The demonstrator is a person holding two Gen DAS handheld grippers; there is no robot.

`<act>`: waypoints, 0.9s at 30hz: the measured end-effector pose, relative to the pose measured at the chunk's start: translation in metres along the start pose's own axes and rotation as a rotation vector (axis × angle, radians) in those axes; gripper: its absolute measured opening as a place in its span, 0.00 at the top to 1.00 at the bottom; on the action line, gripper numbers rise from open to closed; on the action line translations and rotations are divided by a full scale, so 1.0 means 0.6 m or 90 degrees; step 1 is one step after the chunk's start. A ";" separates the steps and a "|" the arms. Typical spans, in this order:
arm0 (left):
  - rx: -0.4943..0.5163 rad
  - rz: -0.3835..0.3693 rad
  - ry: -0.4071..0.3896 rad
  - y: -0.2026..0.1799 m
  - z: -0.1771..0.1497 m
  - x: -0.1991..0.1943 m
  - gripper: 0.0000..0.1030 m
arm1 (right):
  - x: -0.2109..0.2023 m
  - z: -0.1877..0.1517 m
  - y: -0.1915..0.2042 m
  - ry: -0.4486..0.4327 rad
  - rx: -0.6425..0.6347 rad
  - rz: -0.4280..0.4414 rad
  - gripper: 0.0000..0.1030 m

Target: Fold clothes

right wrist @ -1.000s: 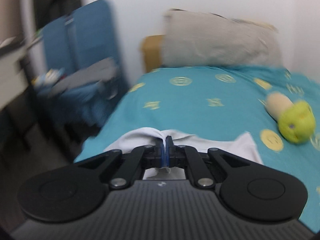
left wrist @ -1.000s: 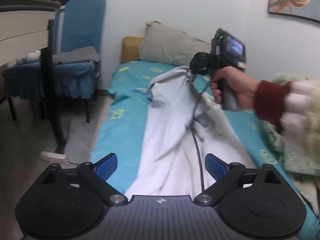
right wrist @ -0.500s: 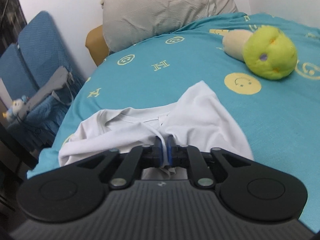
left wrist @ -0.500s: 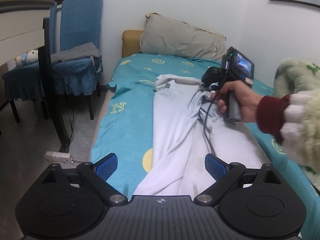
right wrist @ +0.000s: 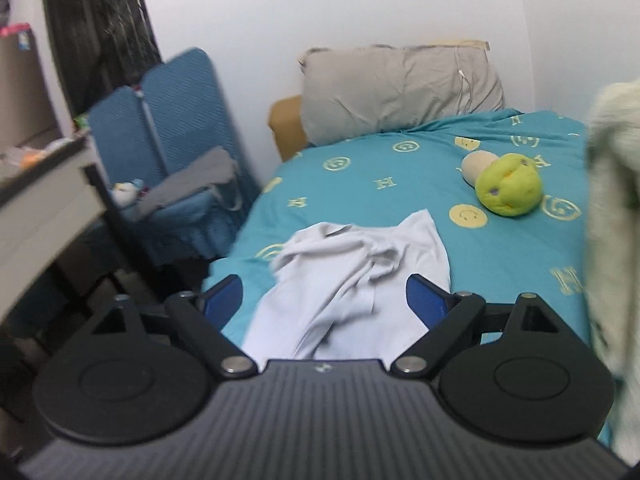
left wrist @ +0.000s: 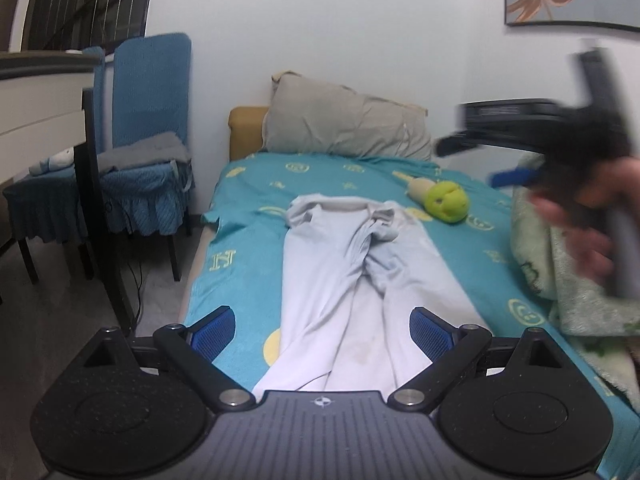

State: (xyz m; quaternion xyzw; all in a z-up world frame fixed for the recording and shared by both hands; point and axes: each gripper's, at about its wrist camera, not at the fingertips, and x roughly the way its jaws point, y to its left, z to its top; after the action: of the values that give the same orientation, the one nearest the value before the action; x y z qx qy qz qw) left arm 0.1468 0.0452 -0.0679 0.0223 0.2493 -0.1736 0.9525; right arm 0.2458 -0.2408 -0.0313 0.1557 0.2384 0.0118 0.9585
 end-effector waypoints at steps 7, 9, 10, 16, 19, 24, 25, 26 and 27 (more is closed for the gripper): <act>0.023 0.013 -0.028 -0.016 -0.003 -0.040 0.07 | -0.195 -0.087 0.029 -0.019 -0.004 -0.005 0.13; 0.020 0.016 -0.029 -0.022 -0.008 -0.047 0.07 | -0.231 -0.104 0.027 -0.027 -0.008 0.003 0.13; 0.007 0.007 -0.026 -0.022 -0.012 -0.049 0.07 | -0.246 -0.112 0.025 -0.031 -0.008 0.003 0.13; -0.074 -0.041 -0.001 -0.032 -0.034 -0.068 0.07 | -0.294 -0.163 -0.009 -0.018 0.022 -0.005 0.13; -0.050 -0.034 -0.005 -0.051 -0.041 -0.074 0.07 | -0.307 -0.171 -0.016 -0.004 0.007 -0.035 0.13; -0.085 -0.057 0.043 -0.062 -0.059 -0.050 0.07 | -0.306 -0.176 -0.035 0.005 0.023 -0.016 0.13; -0.101 -0.059 0.061 -0.061 -0.064 -0.042 0.07 | -0.300 -0.178 -0.040 0.013 0.031 -0.014 0.13; -0.114 -0.061 0.078 -0.061 -0.068 -0.033 0.07 | -0.294 -0.180 -0.044 0.022 0.039 -0.012 0.13; -0.119 -0.061 0.092 -0.060 -0.073 -0.026 0.07 | -0.289 -0.181 -0.047 0.029 0.046 -0.012 0.13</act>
State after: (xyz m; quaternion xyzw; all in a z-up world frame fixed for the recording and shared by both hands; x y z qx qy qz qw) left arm 0.1014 0.0218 -0.0970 -0.0665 0.3331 -0.1928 0.9206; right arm 0.0408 -0.2528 -0.0526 0.1878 0.2622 -0.0021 0.9466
